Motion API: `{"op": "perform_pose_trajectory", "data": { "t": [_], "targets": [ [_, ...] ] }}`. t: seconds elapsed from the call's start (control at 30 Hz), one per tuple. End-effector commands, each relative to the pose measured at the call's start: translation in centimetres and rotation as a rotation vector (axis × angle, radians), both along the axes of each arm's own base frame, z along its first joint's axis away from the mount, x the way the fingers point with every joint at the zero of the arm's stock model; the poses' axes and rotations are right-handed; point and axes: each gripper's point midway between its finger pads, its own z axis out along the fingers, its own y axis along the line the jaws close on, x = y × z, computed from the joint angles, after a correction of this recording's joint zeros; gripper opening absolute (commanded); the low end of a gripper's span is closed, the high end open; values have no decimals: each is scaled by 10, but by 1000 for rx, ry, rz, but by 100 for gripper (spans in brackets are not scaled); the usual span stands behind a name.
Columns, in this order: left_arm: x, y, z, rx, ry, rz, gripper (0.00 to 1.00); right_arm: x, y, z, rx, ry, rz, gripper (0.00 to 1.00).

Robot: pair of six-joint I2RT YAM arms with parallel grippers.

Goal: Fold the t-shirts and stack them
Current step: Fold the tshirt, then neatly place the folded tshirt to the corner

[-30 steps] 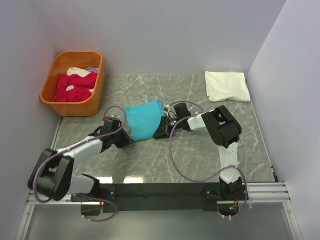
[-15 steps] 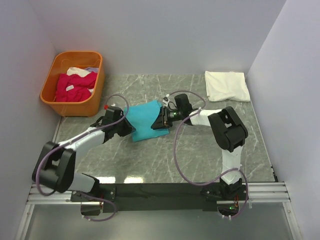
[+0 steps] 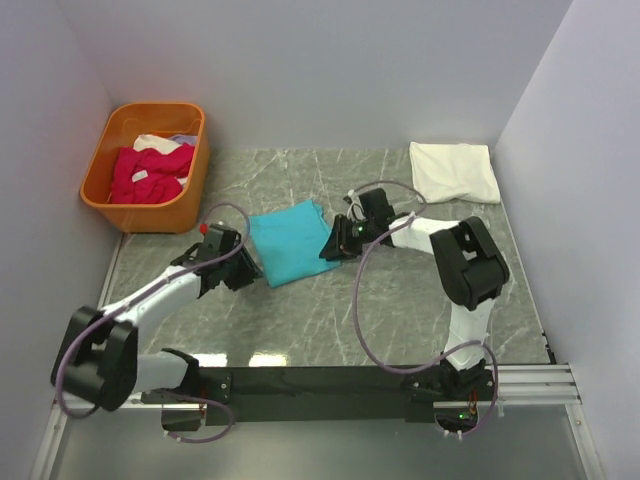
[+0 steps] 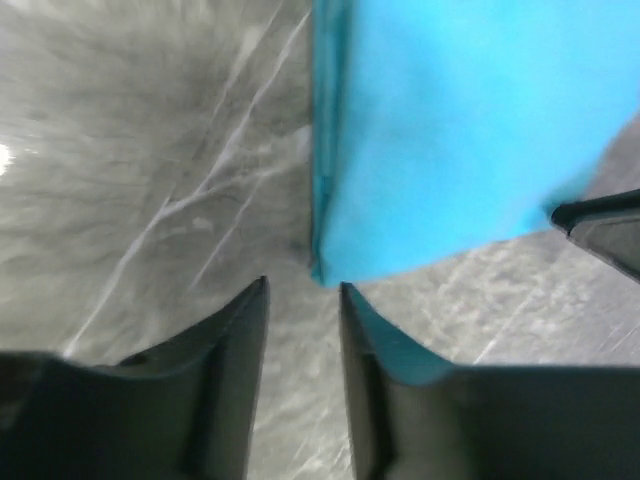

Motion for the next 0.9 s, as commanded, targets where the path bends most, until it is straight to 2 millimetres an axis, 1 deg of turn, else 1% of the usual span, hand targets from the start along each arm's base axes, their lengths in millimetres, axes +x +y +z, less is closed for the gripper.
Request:
{"op": "perform_pose_trajectory", "data": {
  "t": [0.0, 0.03, 0.07, 0.1, 0.13, 0.17, 0.2, 0.23, 0.27, 0.33, 0.37, 0.4, 0.43, 0.53, 0.63, 0.7, 0.73, 0.77, 0.83, 0.87],
  "targets": [
    [19, 18, 53, 82, -135, 40, 45, 26, -16, 48, -184, -222, -43, 42],
    [17, 23, 61, 110, -146, 37, 48, 29, -19, 51, -222, -241, -54, 49],
    [23, 25, 76, 117, -180, 44, 53, 30, -17, 54, -253, -264, -49, 52],
    [26, 31, 83, 142, -201, 57, 55, 38, -23, 55, -323, -295, -73, 55],
    [25, 36, 89, 166, -211, 53, 58, 40, -23, 55, -350, -305, -69, 59],
    [29, 38, 101, 178, -239, 57, 62, 42, -17, 62, -366, -318, -57, 59],
    [32, 45, 106, 204, -255, 73, 66, 46, -19, 55, -412, -324, -59, 59],
    [34, 49, 110, 228, -271, 63, 69, 49, -18, 54, -437, -329, -61, 60],
    [38, 51, 119, 239, -295, 64, 75, 53, -13, 53, -464, -341, -55, 61],
    [42, 61, 127, 285, -327, 68, 81, 61, -14, 50, -514, -364, -72, 62],
    [45, 64, 135, 294, -351, 73, 84, 65, -10, 53, -517, -375, -75, 62],
    [47, 66, 139, 306, -366, 75, 86, 66, -8, 45, -533, -367, -72, 62],
    [49, 73, 146, 335, -390, 81, 87, 72, -11, 43, -566, -377, -92, 64],
    [55, 82, 162, 380, -459, 91, 88, 80, -8, 36, -602, -387, -104, 65],
    [57, 89, 169, 407, -507, 99, 88, 84, -3, 26, -612, -379, -101, 66],
    [57, 92, 164, 419, -510, 105, 88, 83, -1, 16, -623, -369, -92, 68],
    [56, 94, 161, 425, -514, 107, 88, 85, -4, 13, -644, -373, -102, 70],
    [56, 95, 159, 428, -511, 108, 88, 84, -4, 6, -649, -363, -96, 70],
    [55, 98, 156, 432, -512, 116, 88, 80, -2, -2, -644, -345, -81, 70],
    [54, 99, 151, 438, -504, 115, 88, 79, -2, -9, -654, -335, -71, 70]
  ]
}}
